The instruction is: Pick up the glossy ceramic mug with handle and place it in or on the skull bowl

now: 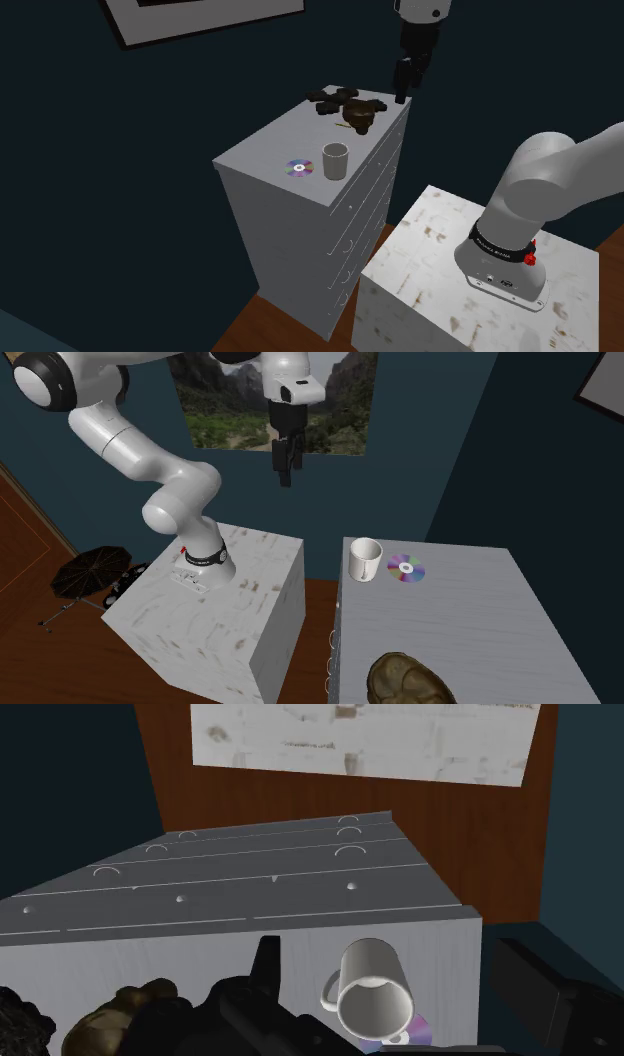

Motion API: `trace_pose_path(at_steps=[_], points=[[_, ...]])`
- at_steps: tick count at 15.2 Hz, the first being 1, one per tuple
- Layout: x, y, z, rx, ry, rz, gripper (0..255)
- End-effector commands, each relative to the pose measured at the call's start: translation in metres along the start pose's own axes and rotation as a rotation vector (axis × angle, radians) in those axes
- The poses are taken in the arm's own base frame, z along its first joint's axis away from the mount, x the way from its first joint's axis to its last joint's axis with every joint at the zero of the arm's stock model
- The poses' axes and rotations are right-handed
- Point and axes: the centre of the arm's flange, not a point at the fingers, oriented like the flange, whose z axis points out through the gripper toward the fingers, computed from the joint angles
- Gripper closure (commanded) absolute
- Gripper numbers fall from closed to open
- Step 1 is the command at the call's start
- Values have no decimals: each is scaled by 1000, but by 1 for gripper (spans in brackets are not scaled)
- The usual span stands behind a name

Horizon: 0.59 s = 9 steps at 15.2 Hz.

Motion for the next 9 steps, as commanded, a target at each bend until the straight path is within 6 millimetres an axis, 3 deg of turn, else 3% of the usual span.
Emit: trace_pose_path(at_steps=[1,9], points=[[0,0,0,0,0,0,0],[74,-23,74,18,-21,-91,0]])
